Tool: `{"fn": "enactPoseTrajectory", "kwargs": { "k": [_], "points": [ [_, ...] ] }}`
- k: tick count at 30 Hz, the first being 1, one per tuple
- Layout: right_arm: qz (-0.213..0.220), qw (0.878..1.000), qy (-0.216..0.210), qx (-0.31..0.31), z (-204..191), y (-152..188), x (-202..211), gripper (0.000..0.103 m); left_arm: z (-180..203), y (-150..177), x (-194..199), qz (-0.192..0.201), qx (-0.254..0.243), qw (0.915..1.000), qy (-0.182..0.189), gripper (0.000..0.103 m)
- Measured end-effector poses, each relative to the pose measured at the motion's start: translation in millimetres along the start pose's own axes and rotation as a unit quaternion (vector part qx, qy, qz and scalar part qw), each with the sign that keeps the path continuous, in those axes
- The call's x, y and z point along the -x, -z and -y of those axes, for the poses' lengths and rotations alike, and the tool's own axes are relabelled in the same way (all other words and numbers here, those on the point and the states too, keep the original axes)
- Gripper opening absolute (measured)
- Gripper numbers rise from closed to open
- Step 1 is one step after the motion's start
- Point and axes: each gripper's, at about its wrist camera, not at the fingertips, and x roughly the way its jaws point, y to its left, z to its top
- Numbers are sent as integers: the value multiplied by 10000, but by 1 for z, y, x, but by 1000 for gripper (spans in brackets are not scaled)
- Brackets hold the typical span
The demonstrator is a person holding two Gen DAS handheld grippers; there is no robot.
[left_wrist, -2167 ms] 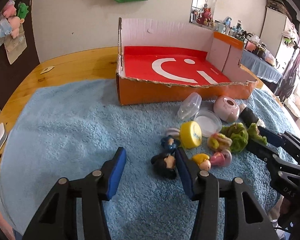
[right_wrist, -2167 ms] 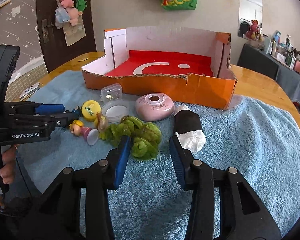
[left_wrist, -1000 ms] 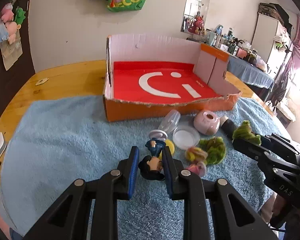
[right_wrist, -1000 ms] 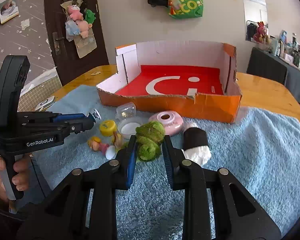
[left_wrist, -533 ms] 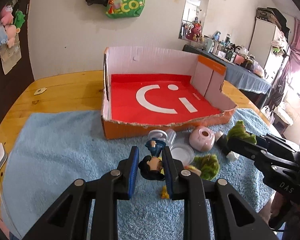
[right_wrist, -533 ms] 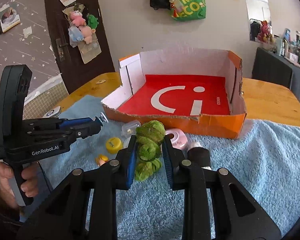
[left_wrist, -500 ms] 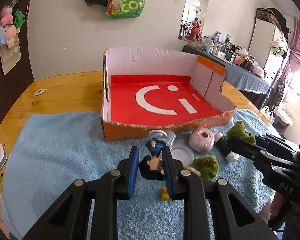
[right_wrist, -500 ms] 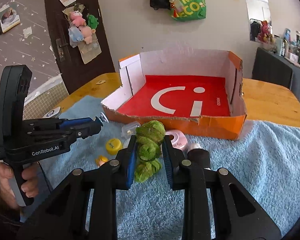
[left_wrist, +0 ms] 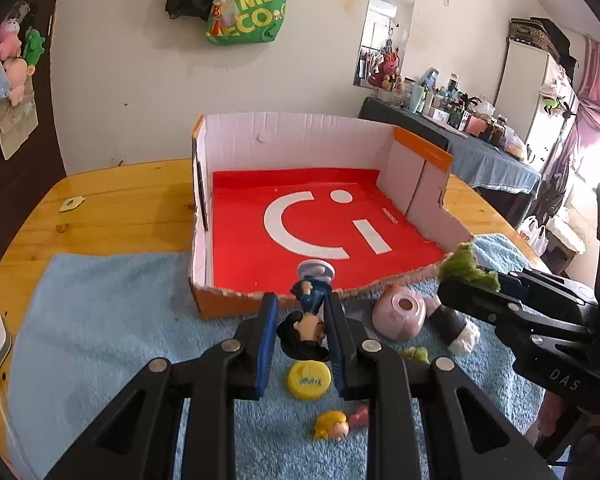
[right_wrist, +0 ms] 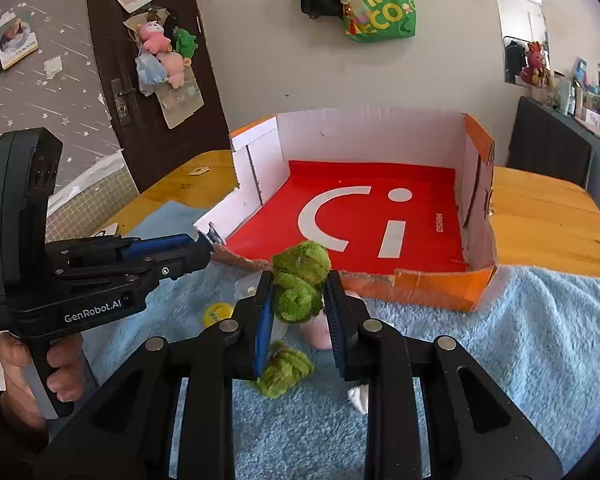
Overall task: Organize objects
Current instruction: 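Lift the figurine with the left gripper while the right gripper carries the green plush into the box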
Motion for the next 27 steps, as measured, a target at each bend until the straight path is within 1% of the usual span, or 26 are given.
{"fn": "enactPoseTrajectory", "kwargs": {
  "k": [13, 20, 27],
  "points": [
    [-105, 9999, -61, -89, 16, -25, -15, 23, 1, -21, -14, -35, -34, 10000, 35, 25],
    [-252, 9994, -145, -171, 24, -33, -29, 23, 0, -31, -25, -103, -46, 9999, -1, 25],
    [-472, 9987, -88, -163, 31, -42, -47, 23, 0, -39, -37, -195, -57, 9998, -1, 25]
  ]
}}
